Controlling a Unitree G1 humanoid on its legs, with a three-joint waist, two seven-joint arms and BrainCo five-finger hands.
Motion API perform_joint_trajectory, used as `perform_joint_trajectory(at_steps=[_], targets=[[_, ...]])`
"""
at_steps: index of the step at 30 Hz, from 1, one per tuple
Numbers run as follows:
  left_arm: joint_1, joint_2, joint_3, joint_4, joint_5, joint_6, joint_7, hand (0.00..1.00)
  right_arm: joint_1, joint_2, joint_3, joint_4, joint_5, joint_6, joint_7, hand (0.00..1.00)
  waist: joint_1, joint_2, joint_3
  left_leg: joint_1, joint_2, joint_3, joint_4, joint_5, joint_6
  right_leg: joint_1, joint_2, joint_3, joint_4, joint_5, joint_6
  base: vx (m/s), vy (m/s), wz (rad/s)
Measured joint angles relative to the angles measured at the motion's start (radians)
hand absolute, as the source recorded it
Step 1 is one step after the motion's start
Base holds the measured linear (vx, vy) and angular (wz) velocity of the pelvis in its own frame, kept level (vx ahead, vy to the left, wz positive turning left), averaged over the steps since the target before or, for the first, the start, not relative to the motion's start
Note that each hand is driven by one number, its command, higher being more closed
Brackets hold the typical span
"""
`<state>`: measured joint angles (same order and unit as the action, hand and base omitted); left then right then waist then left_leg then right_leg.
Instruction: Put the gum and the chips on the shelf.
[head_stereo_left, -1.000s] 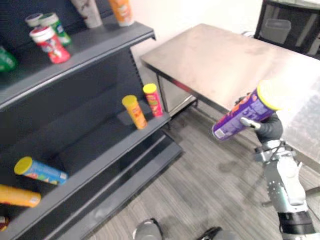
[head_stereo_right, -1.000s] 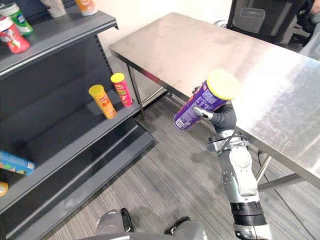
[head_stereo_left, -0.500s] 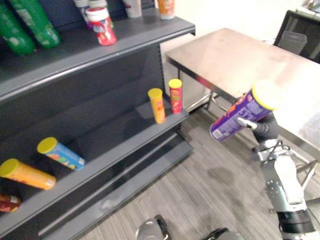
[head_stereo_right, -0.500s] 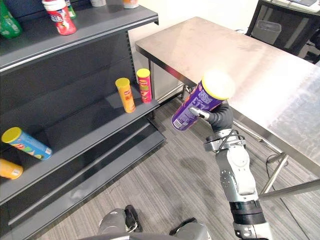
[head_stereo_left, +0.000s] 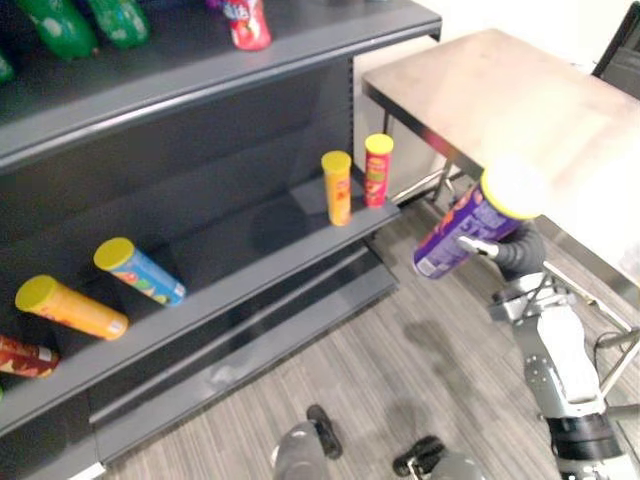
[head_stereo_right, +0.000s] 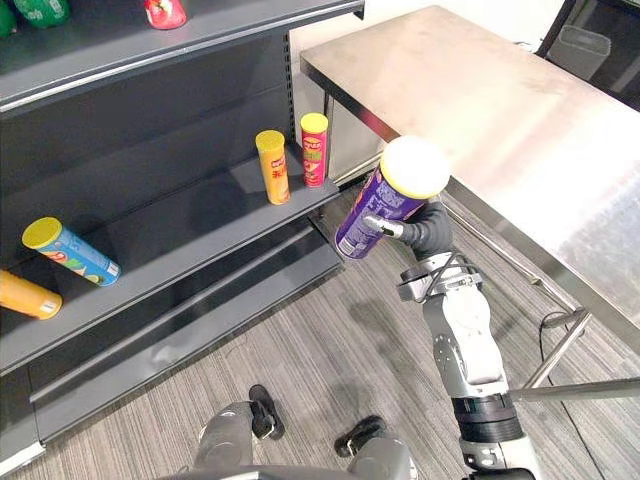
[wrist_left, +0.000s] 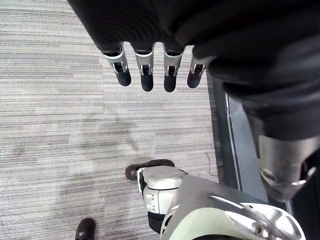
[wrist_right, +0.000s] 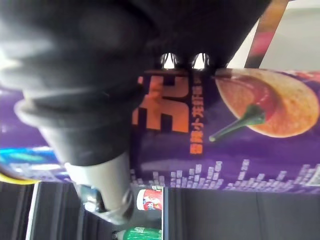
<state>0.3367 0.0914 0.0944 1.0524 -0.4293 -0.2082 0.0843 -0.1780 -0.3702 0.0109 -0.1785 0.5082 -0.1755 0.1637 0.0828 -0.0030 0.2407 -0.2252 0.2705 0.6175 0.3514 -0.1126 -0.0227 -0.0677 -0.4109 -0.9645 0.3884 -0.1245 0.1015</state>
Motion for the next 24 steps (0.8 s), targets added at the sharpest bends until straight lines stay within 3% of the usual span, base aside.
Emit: perform_joint_trajectory(at_steps=[5,13,24], targets=[[-0.002,0.002,0.043,-0.03,0.001,0.002,0.012,0.0,-0.029,0.035,0.004,0.0,-0.001,-0.002,0.022,1.0,0.006,-0.014,0.02,-0.026,0.025,-0.022,0.052,-0.025,0.017,0.001,0.02,0.003,-0.003,0.021,-0.03,0.07,-0.011,0.02],[-0.048,0.015,0.083,-0.036,0.003,0.015,0.019,0.0,-0.079,0.037,0.036,0.0,-0.007,-0.003,0.022,1.0,0.015,-0.03,0.056,-0.063,0.056,-0.049,0.141,-0.086,0.02,0.005,0.027,0.008,0.02,0.019,-0.034,0.06,0.003,0.04],[-0.069,0.026,0.101,-0.039,0.011,0.014,0.019,0.0,-0.096,0.04,0.039,0.0,-0.03,-0.003,0.028,1.0,0.027,-0.046,0.102,-0.088,0.063,-0.051,0.252,-0.166,0.03,-0.027,-0.042,0.051,0.14,-0.028,-0.031,0.01,0.008,0.0]])
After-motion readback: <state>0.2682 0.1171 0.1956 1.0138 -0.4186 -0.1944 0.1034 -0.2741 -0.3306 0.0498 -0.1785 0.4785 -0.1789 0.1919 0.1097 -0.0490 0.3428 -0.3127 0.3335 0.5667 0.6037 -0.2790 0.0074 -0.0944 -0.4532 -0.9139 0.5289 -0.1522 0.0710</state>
